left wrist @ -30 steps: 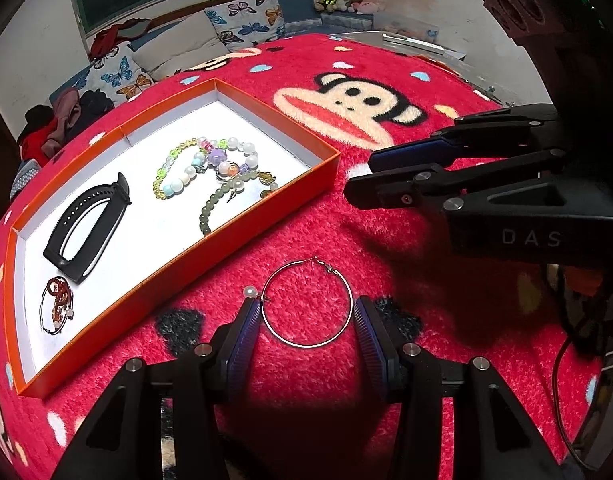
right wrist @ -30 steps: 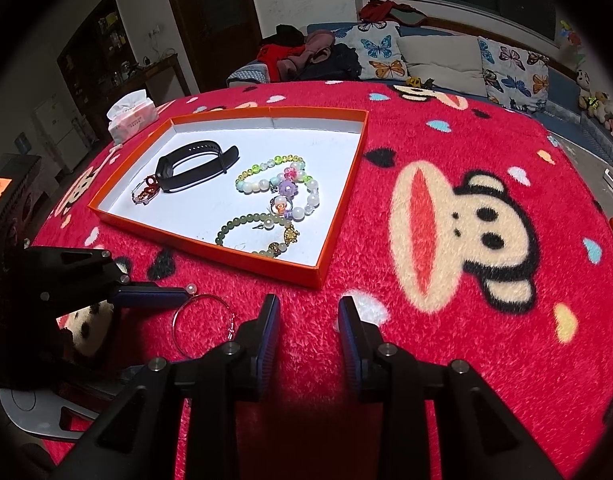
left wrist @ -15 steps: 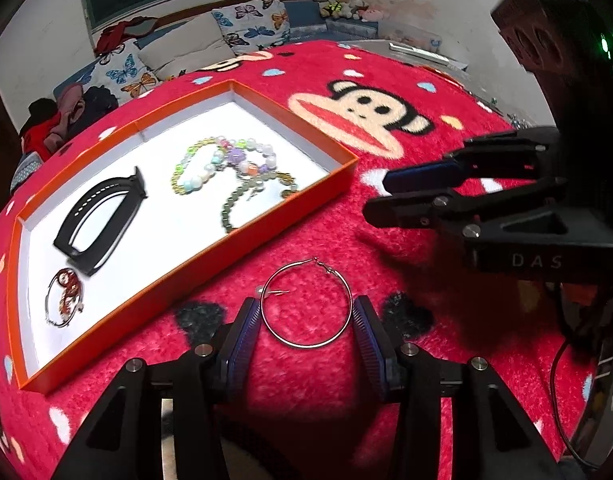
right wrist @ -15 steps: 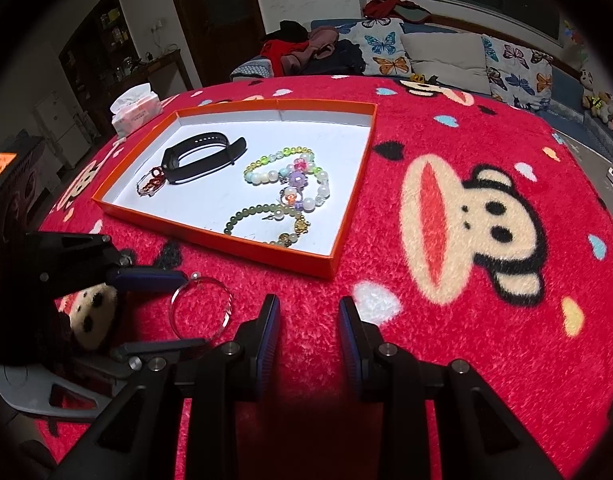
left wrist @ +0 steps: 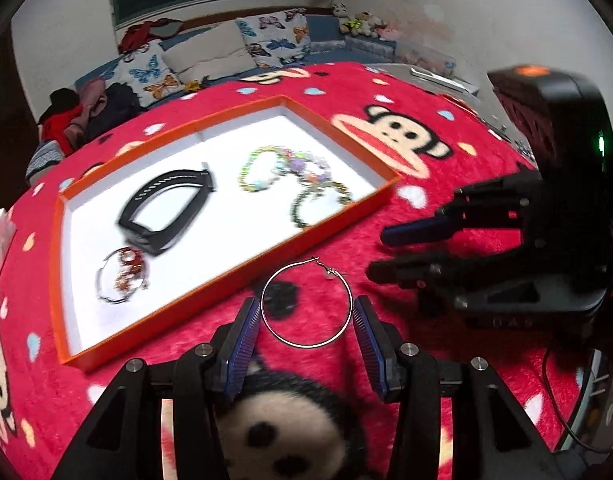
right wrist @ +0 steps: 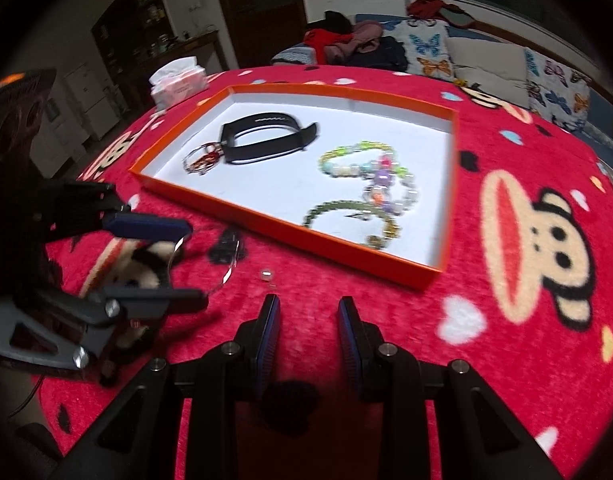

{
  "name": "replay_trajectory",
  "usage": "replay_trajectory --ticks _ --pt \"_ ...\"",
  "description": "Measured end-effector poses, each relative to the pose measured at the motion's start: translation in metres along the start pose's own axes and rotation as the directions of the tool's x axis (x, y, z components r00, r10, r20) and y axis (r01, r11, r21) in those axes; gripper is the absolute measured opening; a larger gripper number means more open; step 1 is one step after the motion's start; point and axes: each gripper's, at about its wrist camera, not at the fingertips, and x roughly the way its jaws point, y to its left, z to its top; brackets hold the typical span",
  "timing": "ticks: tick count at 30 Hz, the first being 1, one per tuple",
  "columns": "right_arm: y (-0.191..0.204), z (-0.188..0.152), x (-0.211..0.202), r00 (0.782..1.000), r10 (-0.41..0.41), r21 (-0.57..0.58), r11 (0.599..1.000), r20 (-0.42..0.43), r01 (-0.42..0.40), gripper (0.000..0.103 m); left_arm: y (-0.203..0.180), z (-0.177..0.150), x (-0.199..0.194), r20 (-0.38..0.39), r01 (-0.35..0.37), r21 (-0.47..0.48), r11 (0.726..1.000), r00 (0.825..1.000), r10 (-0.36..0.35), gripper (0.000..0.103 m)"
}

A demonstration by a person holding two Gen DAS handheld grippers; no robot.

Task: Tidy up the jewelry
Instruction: 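Carry hoop and pearl earring into the box and open both tools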

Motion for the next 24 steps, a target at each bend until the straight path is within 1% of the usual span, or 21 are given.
replay_trajectory --ticks 7,11,15,16,18,24 --pt "0.019 0.005 0.010 1.000 0.021 -0.060 0.998 -0.004 -0.021 0.032 0.029 -0.008 -0.020 0.019 -0.032 -0.047 0.998 0.999 0.033 0.051" --pt "0.024 0.008 0.016 1.000 0.013 -0.075 0.997 -0.008 -0.013 0.028 0.039 -0.011 -0.026 0.025 -0.048 -0.061 0.997 0.998 0.049 0.051" --pt "0.026 0.010 0.020 1.000 -0.006 -0.093 0.996 -0.006 0.005 0.026 0.047 -0.012 -0.030 0.030 -0.055 -0.074 0.996 0.998 0.057 0.051" --pt "0.027 0.011 0.020 1.000 -0.007 -0.097 0.995 -0.005 0.006 0.025 0.049 -0.013 -0.031 0.032 -0.057 -0.076 0.995 0.998 0.059 0.051" --pt "0.029 0.010 0.020 1.000 -0.017 -0.108 0.994 -0.003 0.017 0.018 0.051 -0.012 -0.031 0.032 -0.060 -0.080 0.995 0.997 0.063 0.051" --pt "0.031 0.010 0.021 0.998 -0.056 -0.118 0.991 0.006 0.057 0.010 0.061 -0.010 -0.032 0.036 -0.077 -0.097 0.992 0.996 0.081 0.051"
